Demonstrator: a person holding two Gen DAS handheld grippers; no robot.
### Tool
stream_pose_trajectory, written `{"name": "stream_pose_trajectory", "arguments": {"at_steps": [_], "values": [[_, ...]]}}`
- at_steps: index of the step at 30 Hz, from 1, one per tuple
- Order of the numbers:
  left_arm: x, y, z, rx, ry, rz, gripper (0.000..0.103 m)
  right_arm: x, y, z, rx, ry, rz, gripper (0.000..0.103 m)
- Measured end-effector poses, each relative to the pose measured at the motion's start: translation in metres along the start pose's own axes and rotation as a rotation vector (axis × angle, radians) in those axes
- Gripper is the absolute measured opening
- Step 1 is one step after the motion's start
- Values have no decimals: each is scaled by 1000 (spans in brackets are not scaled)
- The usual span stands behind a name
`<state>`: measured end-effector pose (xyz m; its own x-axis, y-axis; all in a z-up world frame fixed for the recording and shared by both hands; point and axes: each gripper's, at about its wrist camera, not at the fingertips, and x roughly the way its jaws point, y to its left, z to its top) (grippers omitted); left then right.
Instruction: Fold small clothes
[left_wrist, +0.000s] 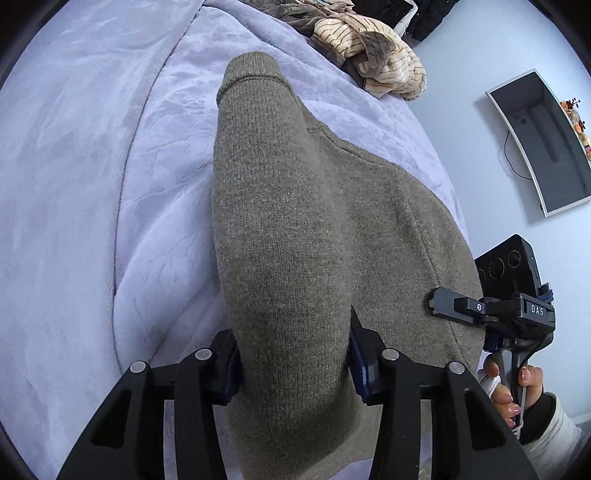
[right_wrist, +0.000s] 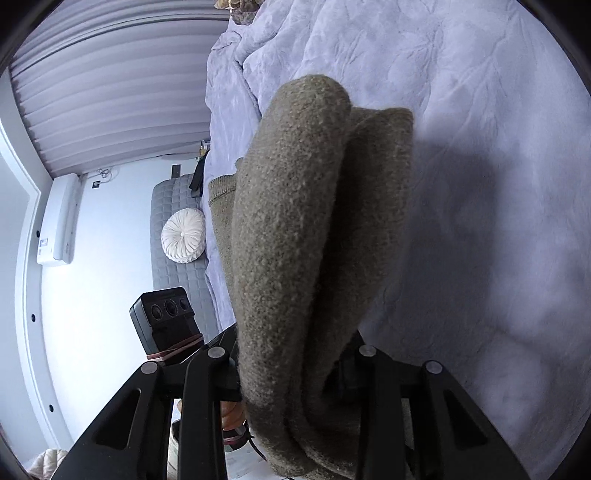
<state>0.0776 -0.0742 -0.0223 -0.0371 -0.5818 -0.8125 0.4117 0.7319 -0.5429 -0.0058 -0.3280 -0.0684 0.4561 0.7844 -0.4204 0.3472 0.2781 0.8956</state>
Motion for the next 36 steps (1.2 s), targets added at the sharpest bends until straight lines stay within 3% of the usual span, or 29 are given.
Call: {"name": "stream_pose_trajectory", "arguments": {"at_steps": [9, 17, 21, 23, 26, 29, 31, 32, 36], "values": [[-64, 34, -85, -20, 19, 71, 48, 42, 10, -78, 34, 54, 38, 36], [-62, 86, -147, -108, 76, 156, 48, 99, -17, -121, 94, 113, 8, 35], [-65, 98, -163, -149, 94, 211, 49, 107, -29, -119, 100, 125, -112, 38], [-77, 97, -165, -142, 57, 216, 49, 100, -23, -113, 73, 108, -204, 39], [-102, 99, -167, -108, -26, 290, 49, 87, -9, -101, 15, 83, -341, 50], [-112, 101, -162, -95, -66, 305, 48, 77, 6, -101, -19, 59, -353, 50], [-107, 102, -158, -82, -50, 289, 33, 76, 7, -102, -24, 53, -345, 31], [-100, 98, -156, -70, -35, 299, 33, 77, 8, -106, -35, 55, -363, 8], [-65, 88, -164, -15, 26, 381, 33, 82, 11, -125, -132, 60, -551, 8]]}}
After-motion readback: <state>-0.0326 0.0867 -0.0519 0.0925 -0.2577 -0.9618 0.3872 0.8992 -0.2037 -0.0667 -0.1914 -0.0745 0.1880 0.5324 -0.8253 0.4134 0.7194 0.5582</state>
